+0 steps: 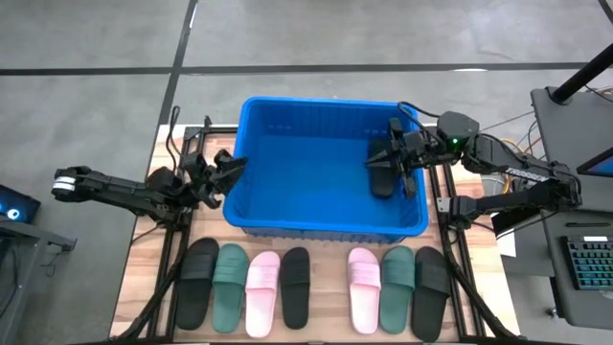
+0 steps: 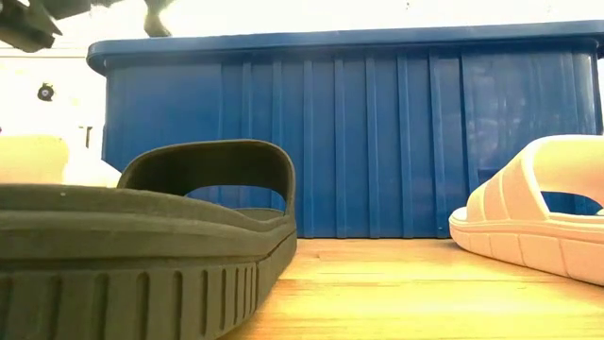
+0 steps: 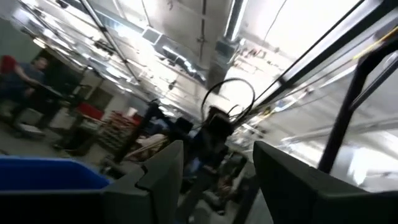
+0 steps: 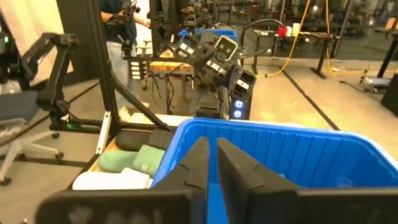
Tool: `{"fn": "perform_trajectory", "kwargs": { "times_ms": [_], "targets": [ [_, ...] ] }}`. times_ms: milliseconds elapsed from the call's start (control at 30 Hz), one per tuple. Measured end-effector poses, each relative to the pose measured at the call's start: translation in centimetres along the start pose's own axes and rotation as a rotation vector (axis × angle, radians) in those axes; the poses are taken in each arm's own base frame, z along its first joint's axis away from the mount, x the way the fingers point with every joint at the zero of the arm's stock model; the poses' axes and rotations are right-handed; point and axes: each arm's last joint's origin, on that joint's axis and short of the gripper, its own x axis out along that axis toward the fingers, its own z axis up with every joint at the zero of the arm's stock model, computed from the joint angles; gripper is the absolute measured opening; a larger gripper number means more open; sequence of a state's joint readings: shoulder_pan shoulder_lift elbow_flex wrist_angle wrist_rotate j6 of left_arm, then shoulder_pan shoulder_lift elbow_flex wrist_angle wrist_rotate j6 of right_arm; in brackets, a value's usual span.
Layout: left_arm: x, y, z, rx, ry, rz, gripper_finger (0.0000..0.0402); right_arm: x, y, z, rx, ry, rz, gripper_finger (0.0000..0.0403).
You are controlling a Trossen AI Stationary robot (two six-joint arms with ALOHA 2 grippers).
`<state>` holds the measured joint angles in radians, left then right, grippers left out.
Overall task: Pick and place slides into bin
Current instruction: Put the middle black slide into the blue bin
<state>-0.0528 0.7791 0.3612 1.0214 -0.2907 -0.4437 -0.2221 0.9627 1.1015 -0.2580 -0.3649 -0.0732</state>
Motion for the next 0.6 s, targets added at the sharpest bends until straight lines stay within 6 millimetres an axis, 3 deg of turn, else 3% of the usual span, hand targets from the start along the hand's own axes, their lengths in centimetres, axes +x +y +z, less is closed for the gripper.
{"fn": "perform_trajectory", "kwargs": {
  "times_ms": [167,400,600],
  "targets": [
    [1.7,-1.1,0.9,-0.004,-0.012,-0.056,0.0180,0.0,0.0,0.0,-0.006,0.003,-0.027,0.0013],
    [4.8,-3.6,1.8,-0.045,0.127,-0.334,0.0180,-1.0,0.1,-0.3,0.010,0.056,-0.099,0.0013],
    [6.2,-4.7,2.7,-0.104,0.296,-0.315,0.0180,-2.2,0.4,-0.4,0.016,0.083,-0.137,0.0013]
  ]
}}
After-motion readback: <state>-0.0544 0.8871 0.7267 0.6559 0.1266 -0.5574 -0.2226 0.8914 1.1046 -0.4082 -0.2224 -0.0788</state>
